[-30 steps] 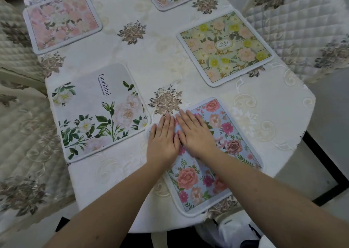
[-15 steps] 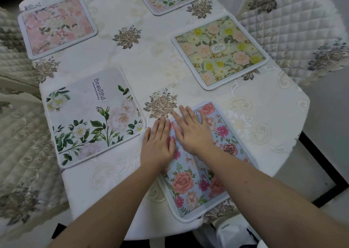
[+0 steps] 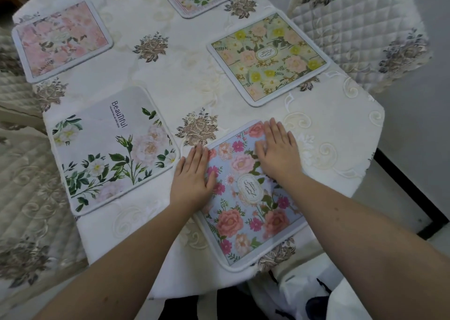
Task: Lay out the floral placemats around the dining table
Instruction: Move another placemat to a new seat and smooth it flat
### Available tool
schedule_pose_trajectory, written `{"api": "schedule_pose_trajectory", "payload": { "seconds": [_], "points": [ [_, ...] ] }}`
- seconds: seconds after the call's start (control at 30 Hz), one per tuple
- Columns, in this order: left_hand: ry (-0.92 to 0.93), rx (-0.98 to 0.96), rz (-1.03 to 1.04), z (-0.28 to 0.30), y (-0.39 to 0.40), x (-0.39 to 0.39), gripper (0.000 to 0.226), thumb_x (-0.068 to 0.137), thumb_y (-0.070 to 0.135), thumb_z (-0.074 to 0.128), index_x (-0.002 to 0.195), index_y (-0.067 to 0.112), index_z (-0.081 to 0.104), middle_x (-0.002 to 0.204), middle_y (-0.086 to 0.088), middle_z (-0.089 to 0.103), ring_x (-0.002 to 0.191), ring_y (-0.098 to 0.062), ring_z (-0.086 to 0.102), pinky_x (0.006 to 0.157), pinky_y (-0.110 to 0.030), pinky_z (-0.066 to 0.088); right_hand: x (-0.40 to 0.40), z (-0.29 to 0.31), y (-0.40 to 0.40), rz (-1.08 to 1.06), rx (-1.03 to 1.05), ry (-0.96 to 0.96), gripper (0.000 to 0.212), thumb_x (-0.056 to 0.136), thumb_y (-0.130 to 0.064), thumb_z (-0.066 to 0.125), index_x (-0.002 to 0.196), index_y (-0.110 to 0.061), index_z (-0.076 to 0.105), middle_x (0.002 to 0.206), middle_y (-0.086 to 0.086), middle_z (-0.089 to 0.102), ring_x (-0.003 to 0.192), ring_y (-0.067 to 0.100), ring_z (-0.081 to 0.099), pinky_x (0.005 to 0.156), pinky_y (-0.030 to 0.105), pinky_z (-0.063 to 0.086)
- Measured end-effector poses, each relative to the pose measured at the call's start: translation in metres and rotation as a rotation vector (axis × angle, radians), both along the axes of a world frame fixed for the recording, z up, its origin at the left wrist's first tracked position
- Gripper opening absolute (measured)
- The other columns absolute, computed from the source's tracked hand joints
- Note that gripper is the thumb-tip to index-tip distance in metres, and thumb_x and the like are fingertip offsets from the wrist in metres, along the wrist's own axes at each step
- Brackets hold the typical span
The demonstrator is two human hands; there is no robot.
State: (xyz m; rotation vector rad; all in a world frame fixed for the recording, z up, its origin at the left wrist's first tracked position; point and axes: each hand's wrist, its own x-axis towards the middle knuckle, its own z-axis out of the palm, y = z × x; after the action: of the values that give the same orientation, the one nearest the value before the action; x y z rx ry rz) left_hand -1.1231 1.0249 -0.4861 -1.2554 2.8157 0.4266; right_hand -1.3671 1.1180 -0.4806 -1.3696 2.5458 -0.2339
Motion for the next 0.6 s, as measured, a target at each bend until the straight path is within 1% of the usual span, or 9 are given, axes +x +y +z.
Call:
{"api": "schedule_pose_trajectory", "payload": {
  "seconds": [0.07,0.17,0.23,0.3,0.37,0.43,0.53,0.6],
  "points": [
    [0.010,0.005,-0.026,0.002,-0.002,0.007,0.064,0.101,0.052,0.018,0.158,0.030,-0.002,0.165,0.009,-0.006,0.151,-0.006,-0.009,0.124,-0.035,-0.004,-0.003,0.000,0.010,-0.033,0.007,-0.012,0.067,0.102,-0.051,0.014,0.158,-0.016,0.004,0.166,0.000,0.001,0.152,0.015,-0.001,0.123,0.038,-0.001],
    [-0.012,-0.013,-0.055,0.005,-0.006,0.023,0.064,0.101,0.053,0.017,0.158,0.028,0.000,0.165,0.008,-0.003,0.151,-0.006,-0.009,0.122,-0.029,-0.009,-0.007,0.000,0.023,-0.064,-0.011,0.002,0.067,0.101,-0.049,0.017,0.158,-0.015,0.011,0.166,0.002,0.008,0.152,0.018,0.003,0.124,0.039,0.002],
    [-0.019,0.003,-0.063,0.007,-0.008,0.030,0.066,0.100,0.056,0.013,0.158,0.028,-0.002,0.165,0.010,-0.007,0.150,-0.006,-0.013,0.119,-0.024,-0.014,-0.009,0.000,0.030,-0.088,-0.025,0.012,0.066,0.101,-0.049,0.019,0.158,-0.017,0.014,0.165,0.003,0.011,0.152,0.019,0.006,0.124,0.040,0.004],
    [-0.031,0.026,-0.093,0.009,-0.011,0.034,0.067,0.099,0.059,0.009,0.157,0.029,-0.007,0.164,0.011,-0.011,0.149,-0.004,-0.017,0.118,-0.023,-0.016,-0.010,0.000,0.038,-0.129,-0.017,0.017,0.065,0.100,-0.049,0.020,0.158,-0.019,0.014,0.165,0.003,0.010,0.152,0.020,0.006,0.123,0.041,0.004],
    [-0.056,0.024,-0.134,0.012,-0.015,0.037,0.067,0.098,0.061,0.005,0.156,0.029,-0.009,0.164,0.011,-0.013,0.148,-0.003,-0.018,0.118,-0.024,-0.014,-0.012,0.001,0.045,-0.165,0.009,0.011,0.065,0.100,-0.049,0.019,0.158,-0.020,0.012,0.166,0.003,0.008,0.152,0.020,0.004,0.123,0.041,0.004],
    [-0.091,-0.002,-0.149,0.015,-0.019,0.042,0.067,0.099,0.060,0.004,0.156,0.026,-0.007,0.165,0.007,-0.010,0.149,-0.006,-0.015,0.120,-0.028,-0.011,-0.014,0.001,0.053,-0.188,0.028,0.010,0.063,0.101,-0.046,0.018,0.158,-0.020,0.010,0.166,0.004,0.006,0.152,0.020,0.003,0.123,0.041,0.003],
    [-0.131,-0.106,-0.055,0.020,-0.016,0.043,0.068,0.102,0.055,0.005,0.158,0.017,0.001,0.165,-0.001,-0.003,0.151,-0.013,-0.009,0.121,-0.031,-0.013,-0.014,0.006,0.065,-0.286,0.018,0.014,0.060,0.104,-0.039,0.021,0.158,-0.014,0.013,0.165,0.008,0.010,0.152,0.022,0.006,0.123,0.043,0.004],
    [-0.085,-0.127,-0.046,0.025,-0.008,0.034,0.065,0.103,0.050,0.007,0.158,0.016,0.005,0.165,-0.003,0.001,0.151,-0.013,-0.007,0.120,-0.031,-0.015,-0.001,0.013,0.066,-0.372,-0.020,0.006,0.060,0.104,-0.035,0.022,0.157,-0.009,0.013,0.165,0.010,0.011,0.152,0.024,0.006,0.124,0.043,0.003]
  ]
}}
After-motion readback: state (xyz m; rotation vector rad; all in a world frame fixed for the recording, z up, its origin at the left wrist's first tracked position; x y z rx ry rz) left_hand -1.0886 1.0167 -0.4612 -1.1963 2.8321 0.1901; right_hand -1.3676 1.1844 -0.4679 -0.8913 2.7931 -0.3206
